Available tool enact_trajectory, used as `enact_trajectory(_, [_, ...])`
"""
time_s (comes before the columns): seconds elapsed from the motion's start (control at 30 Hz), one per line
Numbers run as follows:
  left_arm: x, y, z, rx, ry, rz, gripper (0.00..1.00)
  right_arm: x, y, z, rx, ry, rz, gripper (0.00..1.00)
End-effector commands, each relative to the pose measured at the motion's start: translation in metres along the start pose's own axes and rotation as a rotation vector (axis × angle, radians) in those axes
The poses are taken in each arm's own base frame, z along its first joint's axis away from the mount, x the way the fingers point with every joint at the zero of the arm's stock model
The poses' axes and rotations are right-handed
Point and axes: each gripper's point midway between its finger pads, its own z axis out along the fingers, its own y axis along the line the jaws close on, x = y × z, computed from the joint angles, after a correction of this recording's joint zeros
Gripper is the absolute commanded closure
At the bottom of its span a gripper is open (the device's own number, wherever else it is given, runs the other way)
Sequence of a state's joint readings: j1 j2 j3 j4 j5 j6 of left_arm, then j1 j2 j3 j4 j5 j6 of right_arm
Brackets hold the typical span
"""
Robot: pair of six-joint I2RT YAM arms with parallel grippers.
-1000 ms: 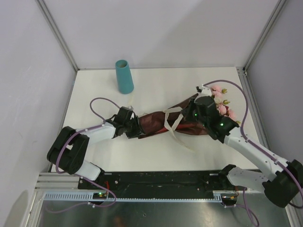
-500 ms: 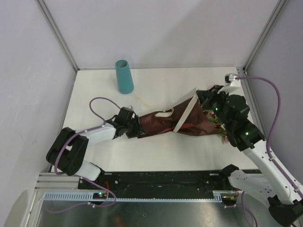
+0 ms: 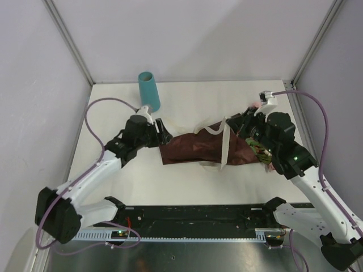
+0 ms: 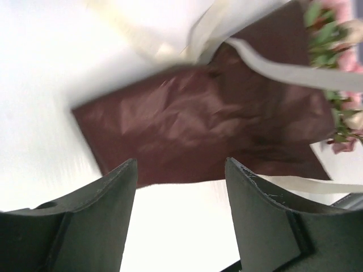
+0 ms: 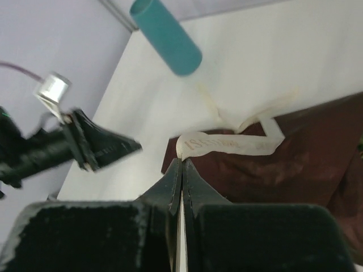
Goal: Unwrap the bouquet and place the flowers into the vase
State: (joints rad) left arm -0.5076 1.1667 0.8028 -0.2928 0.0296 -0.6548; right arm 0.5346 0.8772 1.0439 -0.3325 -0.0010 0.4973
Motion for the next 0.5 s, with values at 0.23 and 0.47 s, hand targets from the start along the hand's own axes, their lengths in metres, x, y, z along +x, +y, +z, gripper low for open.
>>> enact_trajectory(0.23, [-0.045, -0.132, -0.114, 0.673, -0.479, 0.796, 0.17, 0.044, 0.033, -0.013, -0.206, 0.194, 0.123, 1.00])
enact_trajectory(0.47, [-0.016, -0.174, -0.121, 0.862, -0.447, 0.954, 0.07, 0.059, 0.064, -0.034, -0.458, 0.256, 0.011, 1.00])
